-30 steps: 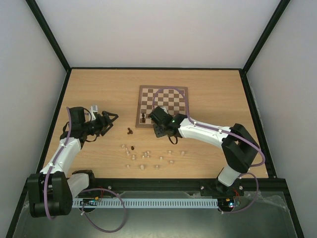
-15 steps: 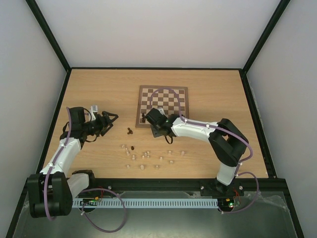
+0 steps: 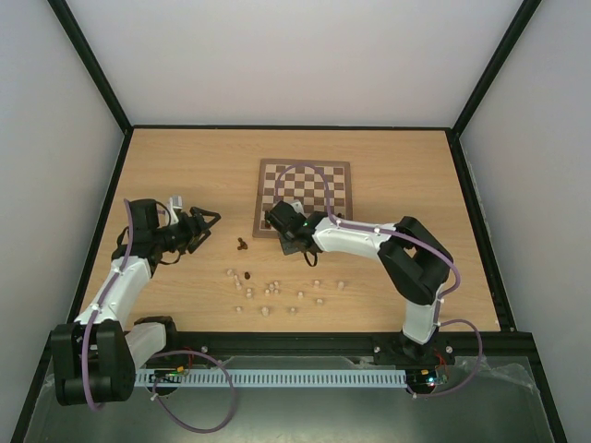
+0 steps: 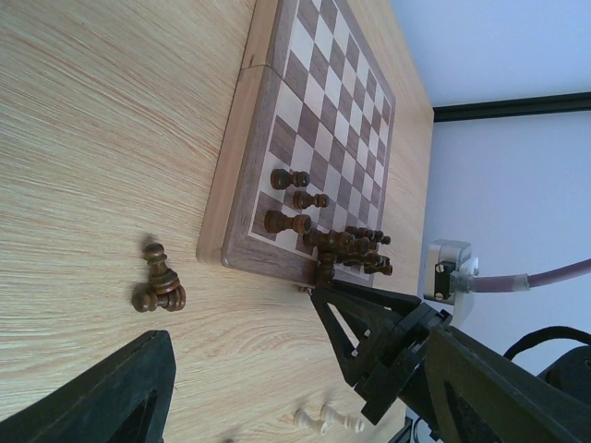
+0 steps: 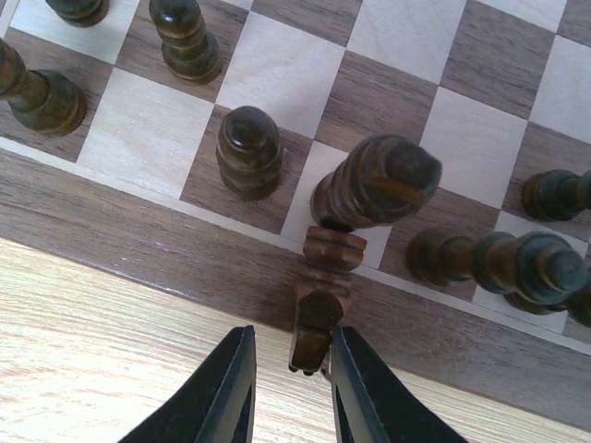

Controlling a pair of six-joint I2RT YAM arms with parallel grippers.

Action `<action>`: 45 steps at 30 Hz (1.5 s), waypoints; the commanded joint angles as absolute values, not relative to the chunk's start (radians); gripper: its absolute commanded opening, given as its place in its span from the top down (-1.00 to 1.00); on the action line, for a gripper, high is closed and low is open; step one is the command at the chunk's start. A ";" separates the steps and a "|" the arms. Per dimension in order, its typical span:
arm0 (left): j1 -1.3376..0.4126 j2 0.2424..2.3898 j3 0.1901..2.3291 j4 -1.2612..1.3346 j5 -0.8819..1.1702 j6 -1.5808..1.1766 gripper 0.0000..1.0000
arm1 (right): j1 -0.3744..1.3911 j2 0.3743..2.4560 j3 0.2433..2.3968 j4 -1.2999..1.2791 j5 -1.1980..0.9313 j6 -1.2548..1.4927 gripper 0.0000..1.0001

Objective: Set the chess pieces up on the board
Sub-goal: Pick up the chess piece from the chessboard.

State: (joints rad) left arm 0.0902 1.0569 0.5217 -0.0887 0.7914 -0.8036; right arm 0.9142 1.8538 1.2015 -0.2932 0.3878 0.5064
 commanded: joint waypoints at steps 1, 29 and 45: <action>0.097 1.049 0.513 -0.098 0.793 -0.796 -0.54 | 0.916 1.868 1.224 -0.325 0.420 0.526 0.53; 0.097 1.043 0.508 -0.098 0.793 -0.798 -0.53 | 0.890 1.840 1.178 -0.332 0.408 0.547 0.83; 0.097 1.023 0.503 -0.100 0.788 -0.807 -0.53 | 0.891 1.664 1.119 -0.364 0.342 0.526 0.89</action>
